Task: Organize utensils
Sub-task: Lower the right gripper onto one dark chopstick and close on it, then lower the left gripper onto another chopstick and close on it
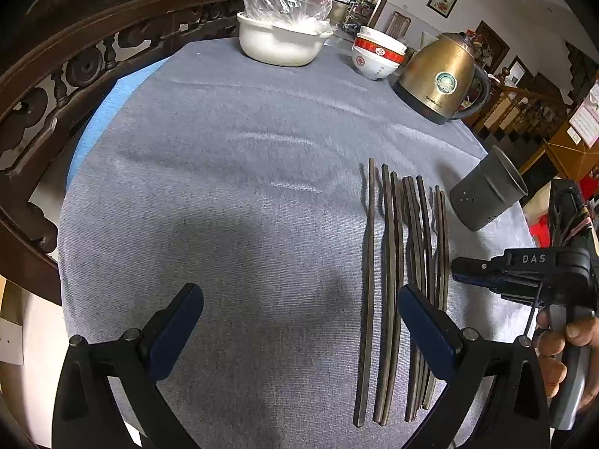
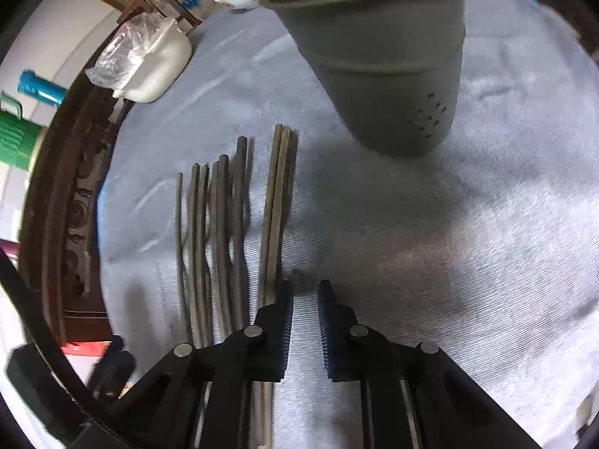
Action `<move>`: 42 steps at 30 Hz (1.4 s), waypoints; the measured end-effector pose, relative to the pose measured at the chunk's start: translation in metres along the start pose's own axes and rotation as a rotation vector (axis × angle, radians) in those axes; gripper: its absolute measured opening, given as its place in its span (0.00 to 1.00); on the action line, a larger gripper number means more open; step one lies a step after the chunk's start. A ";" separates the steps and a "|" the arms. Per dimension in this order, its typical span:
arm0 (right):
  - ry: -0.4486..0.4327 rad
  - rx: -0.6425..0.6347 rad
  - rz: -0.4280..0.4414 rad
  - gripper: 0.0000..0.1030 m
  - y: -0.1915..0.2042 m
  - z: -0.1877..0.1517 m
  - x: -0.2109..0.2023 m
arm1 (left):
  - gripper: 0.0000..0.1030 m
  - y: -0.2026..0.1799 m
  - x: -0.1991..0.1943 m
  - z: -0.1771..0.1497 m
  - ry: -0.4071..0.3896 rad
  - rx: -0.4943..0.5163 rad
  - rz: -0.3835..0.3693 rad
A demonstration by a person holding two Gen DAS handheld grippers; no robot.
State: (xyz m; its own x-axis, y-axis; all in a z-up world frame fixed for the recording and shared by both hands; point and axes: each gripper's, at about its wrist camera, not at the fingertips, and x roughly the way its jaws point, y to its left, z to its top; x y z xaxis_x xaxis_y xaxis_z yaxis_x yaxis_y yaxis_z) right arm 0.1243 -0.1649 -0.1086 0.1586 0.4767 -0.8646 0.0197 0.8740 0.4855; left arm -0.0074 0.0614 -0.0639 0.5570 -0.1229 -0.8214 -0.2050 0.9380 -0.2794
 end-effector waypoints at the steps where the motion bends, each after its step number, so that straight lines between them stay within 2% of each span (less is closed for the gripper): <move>1: -0.008 0.007 -0.009 0.17 0.000 0.001 0.000 | 1.00 0.000 0.000 0.000 0.001 -0.001 -0.002; 9: 0.009 -0.011 -0.011 0.18 0.008 0.007 0.009 | 1.00 0.000 -0.001 0.000 -0.001 -0.001 -0.006; 25: 0.051 -0.120 -0.117 0.15 0.018 0.015 0.018 | 1.00 -0.001 0.002 -0.001 0.025 0.008 -0.006; 29: 0.068 -0.172 -0.143 0.08 0.019 0.016 0.019 | 1.00 -0.004 0.002 0.001 0.046 0.029 0.010; 33: 0.092 -0.241 -0.187 0.08 0.009 0.010 0.013 | 0.99 -0.011 0.009 0.007 0.104 0.055 0.035; 37: 0.126 -0.295 -0.194 0.08 0.003 0.005 0.010 | 0.90 -0.025 0.022 0.024 0.187 0.084 0.047; 42: 0.118 -0.321 -0.177 0.09 -0.003 -0.001 0.008 | 0.79 -0.045 0.045 0.051 0.313 0.101 0.086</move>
State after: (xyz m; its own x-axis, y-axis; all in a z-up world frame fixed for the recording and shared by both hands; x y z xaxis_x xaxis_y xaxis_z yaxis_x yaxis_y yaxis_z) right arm 0.1250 -0.1635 -0.1174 0.0651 0.3071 -0.9494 -0.2764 0.9198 0.2786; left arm 0.0676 0.0305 -0.0627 0.2634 -0.1207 -0.9571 -0.1508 0.9748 -0.1645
